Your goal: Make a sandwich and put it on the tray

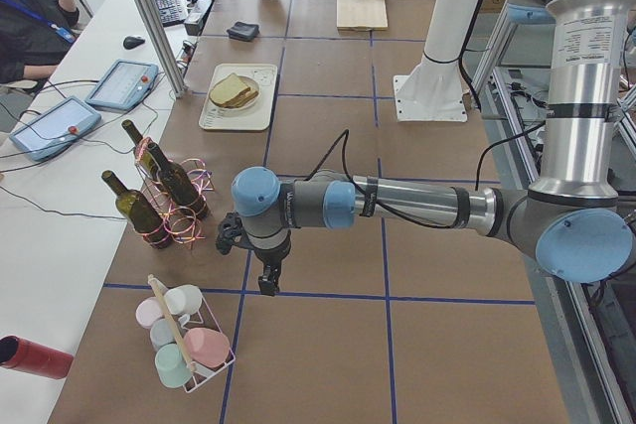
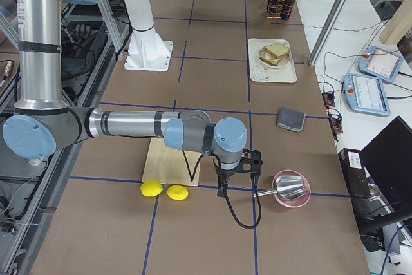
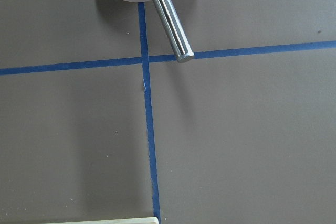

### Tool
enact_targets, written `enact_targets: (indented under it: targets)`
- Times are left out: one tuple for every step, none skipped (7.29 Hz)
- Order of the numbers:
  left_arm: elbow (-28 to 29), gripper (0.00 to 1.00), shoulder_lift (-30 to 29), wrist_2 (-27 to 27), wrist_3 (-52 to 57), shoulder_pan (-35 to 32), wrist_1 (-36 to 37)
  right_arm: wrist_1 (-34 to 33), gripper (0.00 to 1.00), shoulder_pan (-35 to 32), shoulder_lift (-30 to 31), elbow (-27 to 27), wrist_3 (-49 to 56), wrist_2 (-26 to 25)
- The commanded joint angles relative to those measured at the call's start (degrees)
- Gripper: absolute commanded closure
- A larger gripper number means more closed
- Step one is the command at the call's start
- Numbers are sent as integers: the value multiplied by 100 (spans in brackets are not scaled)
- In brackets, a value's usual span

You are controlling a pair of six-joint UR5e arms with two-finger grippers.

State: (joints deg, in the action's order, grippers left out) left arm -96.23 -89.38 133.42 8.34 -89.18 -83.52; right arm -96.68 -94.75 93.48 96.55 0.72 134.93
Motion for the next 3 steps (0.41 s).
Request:
enact_targets:
  targets:
    - [-18, 0, 0, 0, 1, -3, -7, 0, 0, 0, -5, 4, 16, 16]
    - [-18, 0, 0, 9, 1, -3, -7, 9, 0, 0, -5, 4, 16, 16]
    - [-27, 0, 0, 0, 10, -11, -7, 0, 0, 0, -14, 22, 16, 16]
